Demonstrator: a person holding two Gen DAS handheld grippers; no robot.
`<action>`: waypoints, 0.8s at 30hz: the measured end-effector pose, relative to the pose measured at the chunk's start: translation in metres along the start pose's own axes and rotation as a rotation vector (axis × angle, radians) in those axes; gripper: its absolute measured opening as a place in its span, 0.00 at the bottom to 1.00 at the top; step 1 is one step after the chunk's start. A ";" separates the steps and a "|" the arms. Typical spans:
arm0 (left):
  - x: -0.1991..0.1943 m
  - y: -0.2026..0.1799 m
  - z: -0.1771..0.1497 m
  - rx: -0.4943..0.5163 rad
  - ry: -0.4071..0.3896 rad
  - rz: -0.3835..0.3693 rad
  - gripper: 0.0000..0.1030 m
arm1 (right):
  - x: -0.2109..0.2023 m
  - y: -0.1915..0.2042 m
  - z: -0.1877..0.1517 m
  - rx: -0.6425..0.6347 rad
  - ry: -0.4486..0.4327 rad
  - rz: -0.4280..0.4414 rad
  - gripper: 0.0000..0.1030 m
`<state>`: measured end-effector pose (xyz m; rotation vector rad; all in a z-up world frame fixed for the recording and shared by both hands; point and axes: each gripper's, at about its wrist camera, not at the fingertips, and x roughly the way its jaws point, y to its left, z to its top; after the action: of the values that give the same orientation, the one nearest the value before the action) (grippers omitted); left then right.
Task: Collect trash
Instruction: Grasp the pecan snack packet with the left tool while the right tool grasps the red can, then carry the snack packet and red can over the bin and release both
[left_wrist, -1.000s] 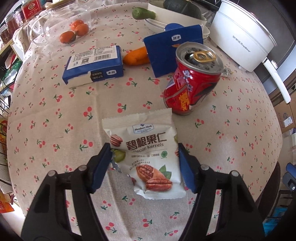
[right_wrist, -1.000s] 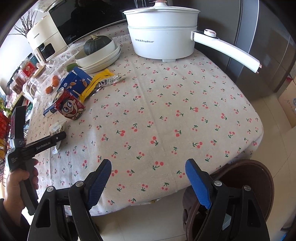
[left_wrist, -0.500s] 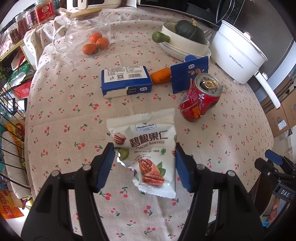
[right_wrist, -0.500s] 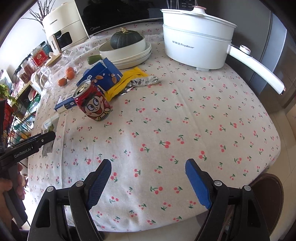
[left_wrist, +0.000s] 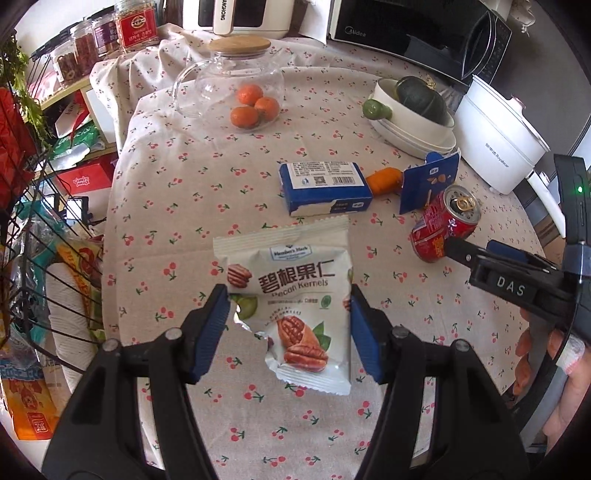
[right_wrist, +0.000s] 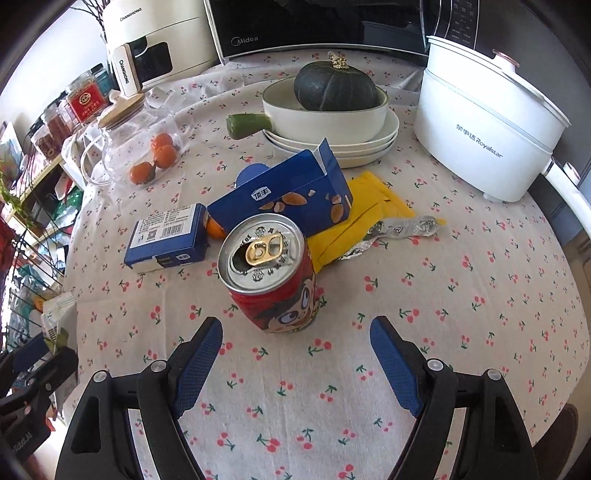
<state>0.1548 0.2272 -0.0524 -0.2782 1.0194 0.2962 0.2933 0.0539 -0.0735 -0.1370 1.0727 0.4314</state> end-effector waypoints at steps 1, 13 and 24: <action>0.000 0.002 0.000 -0.002 0.002 -0.003 0.63 | 0.003 0.002 0.003 0.003 -0.005 -0.004 0.81; -0.004 -0.004 0.000 -0.010 -0.007 -0.033 0.63 | 0.019 0.020 0.021 -0.066 -0.047 -0.056 0.50; -0.011 -0.027 -0.002 0.047 -0.023 -0.048 0.63 | -0.022 0.003 0.004 -0.143 -0.060 -0.052 0.45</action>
<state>0.1578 0.2005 -0.0416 -0.2557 0.9944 0.2315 0.2868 0.0518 -0.0518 -0.2768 0.9771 0.4628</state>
